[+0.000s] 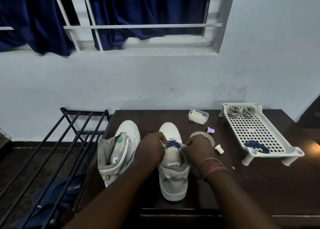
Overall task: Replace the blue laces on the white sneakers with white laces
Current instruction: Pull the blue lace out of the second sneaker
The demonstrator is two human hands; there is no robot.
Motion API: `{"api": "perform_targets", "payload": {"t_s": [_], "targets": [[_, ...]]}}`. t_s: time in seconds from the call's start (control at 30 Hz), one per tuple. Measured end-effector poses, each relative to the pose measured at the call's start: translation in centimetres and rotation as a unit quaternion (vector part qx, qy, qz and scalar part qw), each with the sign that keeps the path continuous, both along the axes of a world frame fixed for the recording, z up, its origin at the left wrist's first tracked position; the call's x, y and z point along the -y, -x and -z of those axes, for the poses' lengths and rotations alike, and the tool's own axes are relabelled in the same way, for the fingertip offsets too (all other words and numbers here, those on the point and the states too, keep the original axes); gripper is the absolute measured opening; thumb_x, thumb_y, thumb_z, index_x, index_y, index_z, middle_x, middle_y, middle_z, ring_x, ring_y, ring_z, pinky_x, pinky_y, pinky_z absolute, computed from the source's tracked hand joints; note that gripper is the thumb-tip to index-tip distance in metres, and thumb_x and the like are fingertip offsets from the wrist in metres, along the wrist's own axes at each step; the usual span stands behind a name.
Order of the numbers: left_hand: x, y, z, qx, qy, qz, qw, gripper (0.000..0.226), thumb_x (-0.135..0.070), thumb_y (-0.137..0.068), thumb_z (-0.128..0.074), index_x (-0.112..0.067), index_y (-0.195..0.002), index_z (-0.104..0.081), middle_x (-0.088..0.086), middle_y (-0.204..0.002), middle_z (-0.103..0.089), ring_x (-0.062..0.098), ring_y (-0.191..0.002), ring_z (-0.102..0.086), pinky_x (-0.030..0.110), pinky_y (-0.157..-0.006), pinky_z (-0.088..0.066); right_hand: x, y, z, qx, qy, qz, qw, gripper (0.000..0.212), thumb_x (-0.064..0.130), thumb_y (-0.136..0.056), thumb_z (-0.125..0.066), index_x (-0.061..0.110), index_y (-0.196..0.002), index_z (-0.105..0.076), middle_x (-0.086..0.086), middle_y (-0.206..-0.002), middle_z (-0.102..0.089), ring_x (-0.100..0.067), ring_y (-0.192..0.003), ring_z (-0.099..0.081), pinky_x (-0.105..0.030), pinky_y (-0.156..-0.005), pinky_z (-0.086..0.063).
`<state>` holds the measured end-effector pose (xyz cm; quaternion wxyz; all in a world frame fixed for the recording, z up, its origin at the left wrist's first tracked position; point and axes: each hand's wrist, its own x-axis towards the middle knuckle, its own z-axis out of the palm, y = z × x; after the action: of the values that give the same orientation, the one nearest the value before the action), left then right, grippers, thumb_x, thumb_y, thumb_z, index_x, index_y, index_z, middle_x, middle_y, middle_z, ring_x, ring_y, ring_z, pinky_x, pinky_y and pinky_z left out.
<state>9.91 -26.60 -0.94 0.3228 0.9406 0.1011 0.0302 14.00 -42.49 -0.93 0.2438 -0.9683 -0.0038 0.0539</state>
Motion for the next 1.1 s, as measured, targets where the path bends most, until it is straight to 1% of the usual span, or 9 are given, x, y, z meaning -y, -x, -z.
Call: {"api": "perform_targets", "payload": {"t_s": [0.17, 0.27, 0.4, 0.6, 0.7, 0.8, 0.97, 1.03, 1.1], "targets": [[0.6, -0.7, 1.2, 0.092, -0.167, 0.080, 0.978, 0.041, -0.011, -0.074, -0.053, -0.035, -0.103, -0.072, -0.001, -0.095, -0.061, 0.024, -0.085, -0.057, 0.039, -0.070, -0.052, -0.1, 0.1, 0.1, -0.010, -0.020, 0.014, 1.000, 0.013, 0.021, -0.080, -0.064, 0.013, -0.081, -0.074, 0.001, -0.066, -0.058, -0.018, -0.071, -0.057, -0.018, -0.047, -0.027], [0.7, -0.8, 1.7, 0.095, -0.227, 0.115, 0.962, 0.025, -0.027, -0.080, -0.057, -0.032, -0.096, -0.076, -0.003, -0.090, -0.061, 0.024, -0.085, -0.055, 0.040, -0.070, -0.051, -0.4, 0.1, 0.3, -0.011, -0.024, 0.021, 0.999, 0.014, 0.025, -0.081, -0.065, 0.013, -0.080, -0.073, 0.000, -0.068, -0.060, -0.019, -0.074, -0.060, -0.020, -0.052, -0.032], [1.8, -0.8, 1.6, 0.113, -0.233, 0.087, 0.962, 0.027, -0.043, -0.081, -0.057, -0.020, -0.075, -0.069, 0.001, -0.081, -0.061, 0.025, -0.078, -0.057, 0.039, -0.063, -0.050, -0.6, 0.1, 0.3, -0.007, -0.023, 0.015, 1.000, 0.018, 0.029, -0.084, -0.064, 0.013, -0.084, -0.072, -0.003, -0.077, -0.066, -0.020, -0.079, -0.062, -0.022, -0.062, -0.038], [1.5, -0.5, 2.1, 0.104, -0.144, -0.094, 0.980, 0.013, -0.026, -0.089, -0.054, -0.015, -0.094, -0.058, 0.008, -0.093, -0.062, 0.030, -0.085, -0.062, 0.041, -0.070, -0.050, -0.5, 0.1, 0.1, 0.001, -0.016, 0.006, 1.000, 0.013, 0.020, -0.083, -0.061, 0.013, -0.088, -0.071, -0.004, -0.080, -0.065, -0.020, -0.081, -0.060, -0.022, -0.065, -0.037], [1.7, -0.8, 1.9, 0.174, -0.163, -0.007, 0.971, 0.023, -0.024, -0.084, -0.057, -0.019, -0.106, -0.063, 0.005, -0.101, -0.063, 0.029, -0.086, -0.058, 0.043, -0.072, -0.052, -0.7, 0.3, 0.1, 0.003, -0.017, -0.001, 1.000, 0.012, 0.018, -0.083, -0.059, 0.010, -0.086, -0.067, -0.003, -0.077, -0.060, -0.021, -0.076, -0.055, -0.023, -0.063, -0.036], [1.8, -1.3, 1.9, 0.184, -0.243, 0.108, 0.946, 0.021, -0.036, -0.079, -0.059, -0.027, -0.091, -0.073, -0.003, -0.093, -0.066, 0.026, -0.083, -0.057, 0.039, -0.066, -0.049, -0.7, 0.5, 0.0, 0.010, -0.015, -0.011, 1.000, 0.008, 0.016, -0.082, -0.058, 0.011, -0.076, -0.057, -0.002, -0.070, -0.052, -0.021, -0.072, -0.051, -0.024, -0.055, -0.032], [1.6, -1.2, 2.0, 0.164, -0.262, 0.075, 0.948, 0.016, -0.030, -0.080, -0.058, -0.021, -0.074, -0.070, -0.001, -0.074, -0.063, 0.026, -0.071, -0.057, 0.037, -0.057, -0.047, -0.8, 0.5, 0.1, 0.013, -0.026, -0.006, 1.000, 0.012, 0.014, -0.080, -0.058, 0.015, -0.070, -0.051, 0.002, -0.061, -0.043, -0.021, -0.070, -0.049, -0.022, -0.047, -0.026], [1.6, -1.1, 1.5, 0.171, -0.196, 0.014, 0.966, 0.014, -0.023, -0.082, -0.052, -0.021, -0.075, -0.065, 0.000, -0.078, -0.062, 0.025, -0.074, -0.058, 0.038, -0.062, -0.049, -0.9, 0.4, 0.2, 0.009, -0.024, -0.007, 1.000, 0.008, 0.013, -0.079, -0.057, 0.014, -0.072, -0.054, 0.002, -0.061, -0.043, -0.021, -0.070, -0.049, -0.023, -0.049, -0.027], [1.4, -1.1, 0.7, 0.172, -0.039, -0.124, 0.977, 0.013, -0.017, -0.086, -0.049, -0.023, -0.081, -0.059, -0.002, -0.084, -0.063, 0.022, -0.079, -0.059, 0.037, -0.069, -0.048, -0.8, 0.4, 0.2, 0.006, -0.026, -0.004, 1.000, 0.005, 0.012, -0.078, -0.056, 0.014, -0.074, -0.056, 0.001, -0.062, -0.045, -0.021, -0.071, -0.049, -0.023, -0.049, -0.028]]}}
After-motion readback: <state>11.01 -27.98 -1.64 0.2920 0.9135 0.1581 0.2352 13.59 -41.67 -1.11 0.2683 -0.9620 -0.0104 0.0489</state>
